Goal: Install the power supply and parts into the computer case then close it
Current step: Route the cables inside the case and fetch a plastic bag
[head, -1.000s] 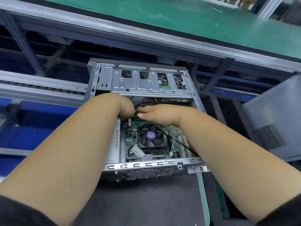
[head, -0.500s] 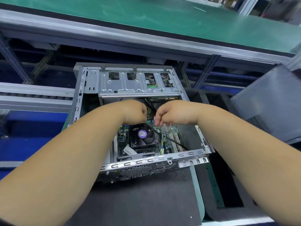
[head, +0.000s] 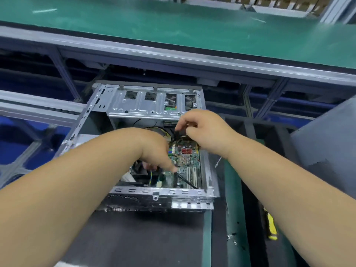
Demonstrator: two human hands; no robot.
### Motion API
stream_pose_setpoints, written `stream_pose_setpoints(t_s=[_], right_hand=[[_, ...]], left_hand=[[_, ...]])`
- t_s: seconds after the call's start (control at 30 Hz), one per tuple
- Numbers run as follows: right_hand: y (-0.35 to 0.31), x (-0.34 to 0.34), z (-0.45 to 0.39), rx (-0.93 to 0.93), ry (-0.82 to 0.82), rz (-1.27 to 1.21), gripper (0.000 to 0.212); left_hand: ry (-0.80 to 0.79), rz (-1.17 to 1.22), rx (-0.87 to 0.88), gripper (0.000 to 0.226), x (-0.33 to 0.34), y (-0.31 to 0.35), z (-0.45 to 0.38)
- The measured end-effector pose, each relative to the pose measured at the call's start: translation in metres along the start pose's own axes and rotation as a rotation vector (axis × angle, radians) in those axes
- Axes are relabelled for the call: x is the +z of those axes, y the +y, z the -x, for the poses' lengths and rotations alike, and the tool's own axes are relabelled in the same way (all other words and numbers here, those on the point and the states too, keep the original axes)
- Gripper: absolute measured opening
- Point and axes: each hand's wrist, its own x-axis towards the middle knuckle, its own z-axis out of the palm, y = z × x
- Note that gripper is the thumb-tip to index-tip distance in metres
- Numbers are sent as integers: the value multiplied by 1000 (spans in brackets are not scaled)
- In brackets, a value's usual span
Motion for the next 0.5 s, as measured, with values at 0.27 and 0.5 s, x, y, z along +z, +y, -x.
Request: stream_pose_setpoints(t_s=[0.27,0.5], right_hand=[[33,-4,12,-103,52,-170,35],[36,12,13,-84,128,-312,33]], left_hand=[[-148,-95,-117,31,17,23,-7],[161,46,131,9,37,0,-27]])
